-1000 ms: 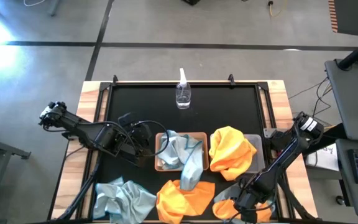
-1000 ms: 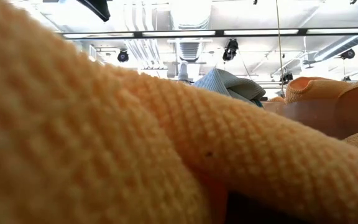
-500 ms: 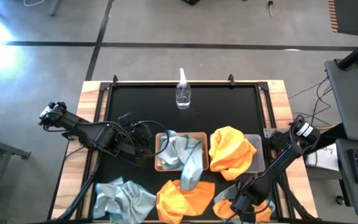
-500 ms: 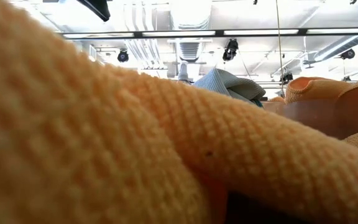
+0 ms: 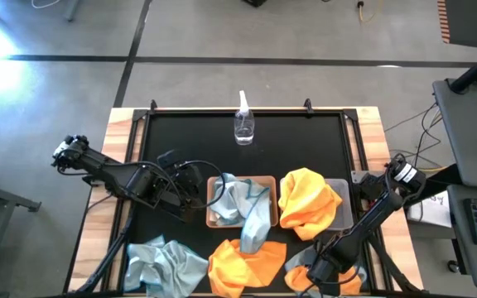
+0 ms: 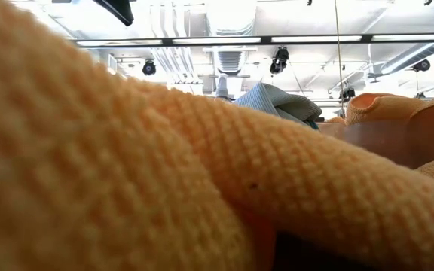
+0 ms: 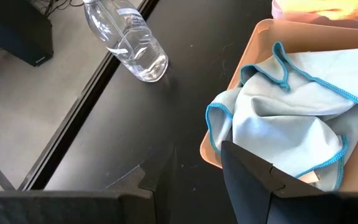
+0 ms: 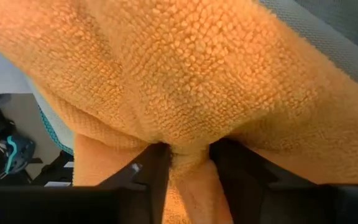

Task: Sort microfiber towel by color & place in baskets
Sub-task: Put the orange towel into the transparent bin

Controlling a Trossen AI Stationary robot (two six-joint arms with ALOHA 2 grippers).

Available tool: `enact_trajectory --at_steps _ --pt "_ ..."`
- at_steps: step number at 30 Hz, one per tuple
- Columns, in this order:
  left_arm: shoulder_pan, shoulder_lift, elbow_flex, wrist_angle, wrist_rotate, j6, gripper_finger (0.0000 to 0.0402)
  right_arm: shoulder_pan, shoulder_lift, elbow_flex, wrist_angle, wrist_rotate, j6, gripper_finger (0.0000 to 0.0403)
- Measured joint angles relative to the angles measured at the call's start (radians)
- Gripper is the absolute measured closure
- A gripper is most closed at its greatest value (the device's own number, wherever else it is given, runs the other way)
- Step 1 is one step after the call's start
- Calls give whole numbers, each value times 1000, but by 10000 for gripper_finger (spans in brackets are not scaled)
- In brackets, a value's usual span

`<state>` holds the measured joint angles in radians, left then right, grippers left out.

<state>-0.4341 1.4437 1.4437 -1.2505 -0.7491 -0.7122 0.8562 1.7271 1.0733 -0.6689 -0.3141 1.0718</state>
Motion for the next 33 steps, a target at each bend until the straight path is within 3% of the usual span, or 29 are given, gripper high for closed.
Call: enact_trajectory --at_steps 7,12,19,33 --pt "0 0 0 0 0 0 288 0 -2 0 7 -4 1 358" --pt "0 0 0 1 0 0 288 0 -18 0 2 -22 12 387" --pt "0 0 -1 1 0 -3 288 1 -75 52 -6 -39 4 393" --pt "-1 0 -1 1 -1 -4 288 -1 -139 245 -8 160 -256 393"
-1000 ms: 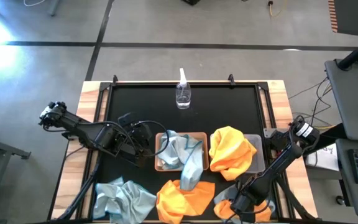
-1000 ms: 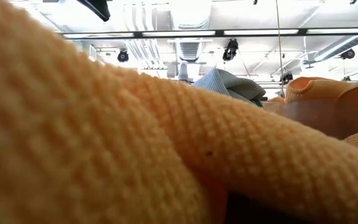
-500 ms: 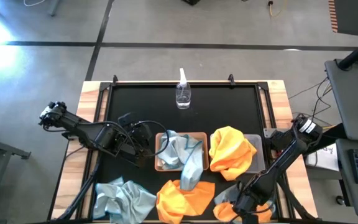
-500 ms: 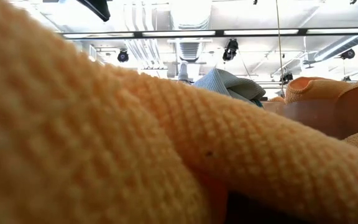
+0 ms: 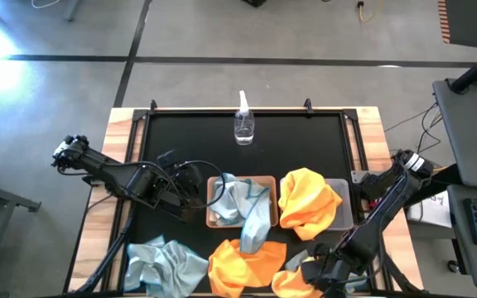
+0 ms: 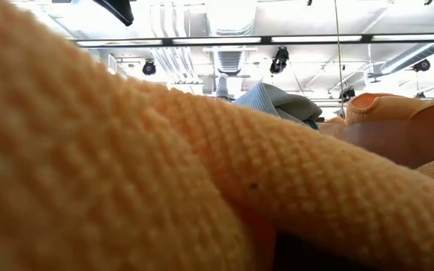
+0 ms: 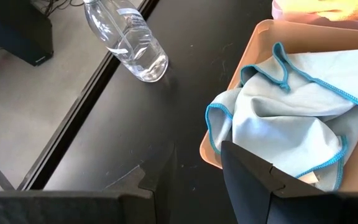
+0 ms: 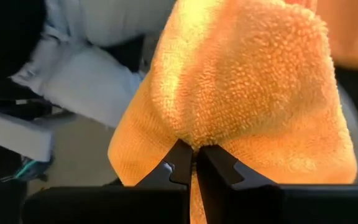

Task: Sort microfiber towel by color & place in baskets
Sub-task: Put the orange towel into the transparent bin

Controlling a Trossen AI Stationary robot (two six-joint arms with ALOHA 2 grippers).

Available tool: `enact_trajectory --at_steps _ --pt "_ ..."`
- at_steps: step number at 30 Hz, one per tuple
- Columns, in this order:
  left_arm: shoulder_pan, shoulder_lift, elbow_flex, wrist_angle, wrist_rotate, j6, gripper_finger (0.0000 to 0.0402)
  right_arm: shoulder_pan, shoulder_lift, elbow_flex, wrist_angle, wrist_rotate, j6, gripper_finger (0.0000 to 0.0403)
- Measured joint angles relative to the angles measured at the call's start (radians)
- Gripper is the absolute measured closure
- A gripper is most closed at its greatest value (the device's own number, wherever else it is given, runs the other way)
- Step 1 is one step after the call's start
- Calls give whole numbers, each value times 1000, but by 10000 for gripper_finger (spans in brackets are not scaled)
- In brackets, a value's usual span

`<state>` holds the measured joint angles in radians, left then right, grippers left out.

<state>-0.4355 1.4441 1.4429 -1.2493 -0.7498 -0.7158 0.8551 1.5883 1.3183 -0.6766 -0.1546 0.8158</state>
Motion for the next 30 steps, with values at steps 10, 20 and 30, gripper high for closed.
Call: enact_trajectory --at_steps 10,20,30 --pt "0 0 0 0 0 0 288 0 -23 181 -222 308 -268 393" --pt "0 0 0 0 0 0 288 -1 -48 281 -633 689 -202 392" --pt "0 0 0 0 -9 0 288 -11 -110 281 -833 874 -51 390"
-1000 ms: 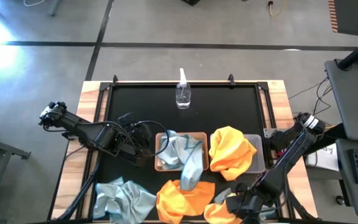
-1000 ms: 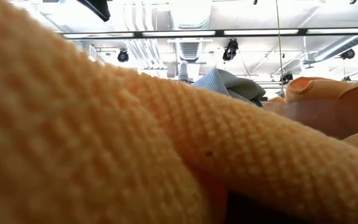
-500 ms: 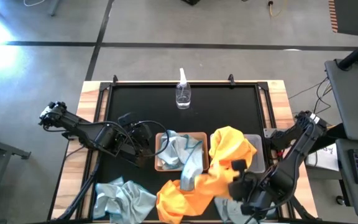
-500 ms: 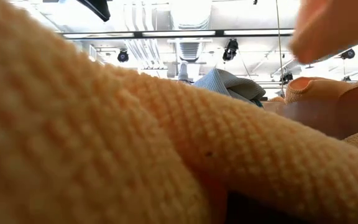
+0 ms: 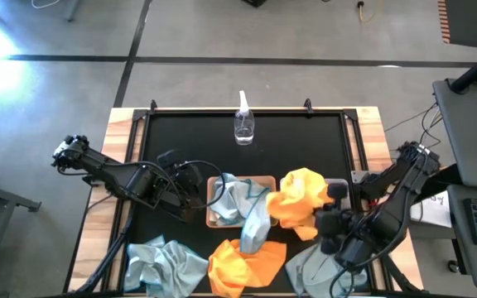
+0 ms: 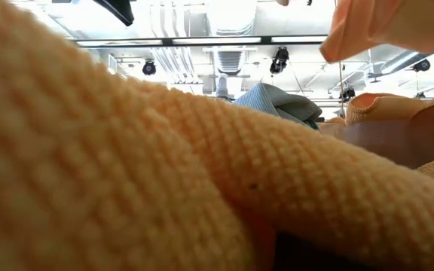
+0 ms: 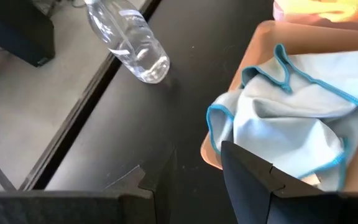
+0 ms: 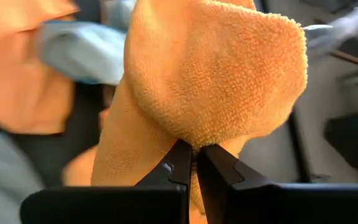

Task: Sort microfiber towel by color & place in baskets
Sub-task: Put the orange towel into the transparent bin

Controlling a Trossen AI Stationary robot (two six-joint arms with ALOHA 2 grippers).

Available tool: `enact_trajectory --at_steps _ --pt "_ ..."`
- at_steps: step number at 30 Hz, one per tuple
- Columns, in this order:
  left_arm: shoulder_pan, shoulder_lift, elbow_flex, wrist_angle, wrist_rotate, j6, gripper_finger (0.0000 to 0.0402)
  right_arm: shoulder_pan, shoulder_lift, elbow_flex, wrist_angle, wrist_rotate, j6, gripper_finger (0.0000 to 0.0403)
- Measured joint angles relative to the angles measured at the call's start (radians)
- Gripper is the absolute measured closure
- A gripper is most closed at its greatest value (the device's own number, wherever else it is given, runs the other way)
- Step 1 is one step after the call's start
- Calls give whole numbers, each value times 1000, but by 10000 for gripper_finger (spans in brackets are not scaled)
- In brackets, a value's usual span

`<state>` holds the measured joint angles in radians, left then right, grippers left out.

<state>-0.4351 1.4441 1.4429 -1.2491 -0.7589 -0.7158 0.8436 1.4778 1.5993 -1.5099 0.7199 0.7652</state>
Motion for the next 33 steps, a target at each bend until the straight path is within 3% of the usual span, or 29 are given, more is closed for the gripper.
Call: enact_trajectory --at_steps 10,15,24,33 --pt "0 0 0 3 -54 0 288 -23 -128 -18 -61 151 259 390" --pt "0 0 0 4 -71 0 288 -63 -232 -82 -62 172 361 390" --pt "0 0 0 4 -90 0 288 -172 -405 -243 -62 171 441 390" --pt "0 0 0 4 -91 0 288 -296 -501 -318 -62 170 422 390"
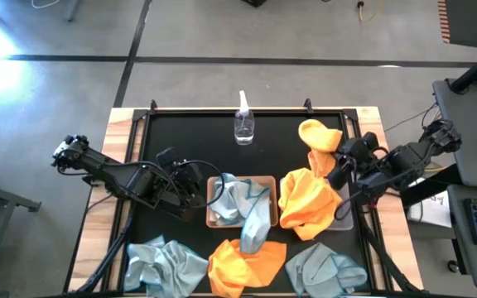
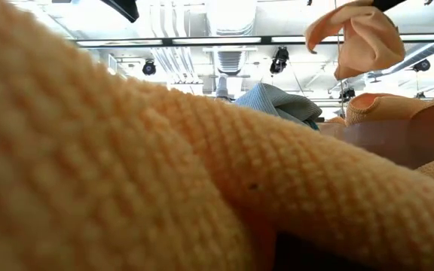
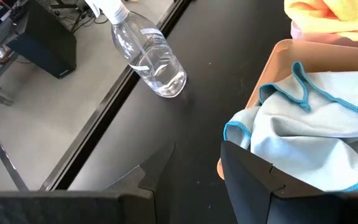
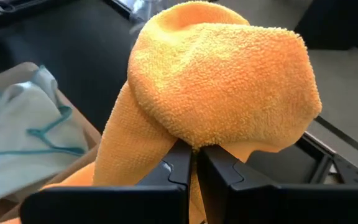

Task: Sort microfiber towel by color & place in baskets
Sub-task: Put the orange towel into the transparent bin

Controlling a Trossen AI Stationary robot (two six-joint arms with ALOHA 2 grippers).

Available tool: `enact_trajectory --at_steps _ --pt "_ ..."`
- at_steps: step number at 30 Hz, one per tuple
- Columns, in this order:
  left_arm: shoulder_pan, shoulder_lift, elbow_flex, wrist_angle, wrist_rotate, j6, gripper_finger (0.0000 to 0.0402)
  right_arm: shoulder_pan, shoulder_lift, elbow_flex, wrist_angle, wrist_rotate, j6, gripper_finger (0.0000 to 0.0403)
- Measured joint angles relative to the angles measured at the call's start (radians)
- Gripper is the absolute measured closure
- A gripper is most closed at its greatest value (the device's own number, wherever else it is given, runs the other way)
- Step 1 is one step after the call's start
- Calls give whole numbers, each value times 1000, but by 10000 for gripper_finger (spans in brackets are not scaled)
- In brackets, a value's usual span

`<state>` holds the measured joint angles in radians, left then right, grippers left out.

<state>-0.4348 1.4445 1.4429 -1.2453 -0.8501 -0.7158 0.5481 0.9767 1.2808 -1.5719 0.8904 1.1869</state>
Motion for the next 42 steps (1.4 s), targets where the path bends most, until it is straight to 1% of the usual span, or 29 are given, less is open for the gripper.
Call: enact_trajectory --at_steps 2,7,11,15,18,21,27,36,42 --pt "0 0 0 0 0 0 288 -10 -10 -9 1 -31 -14 390" --pt "0 0 0 0 0 0 288 -14 -18 -50 4 -216 -5 390" --pt "0 0 0 0 -4 0 288 -14 -7 -100 21 -368 35 390" --pt "0 0 0 0 -6 0 288 -14 -5 -167 113 -525 42 390" --pt "0 0 0 0 -7 0 288 -14 -6 -217 195 -607 19 390" --pt "0 0 0 0 -7 0 288 -14 -5 -254 233 -637 7 390" --pt "0 0 0 0 -7 0 288 -14 -7 -293 242 -670 6 390" --pt "0 0 0 0 -7 0 288 -14 -7 -297 259 -680 6 390" --pt "0 0 0 0 -7 0 288 -14 -7 -286 338 -714 -56 390"
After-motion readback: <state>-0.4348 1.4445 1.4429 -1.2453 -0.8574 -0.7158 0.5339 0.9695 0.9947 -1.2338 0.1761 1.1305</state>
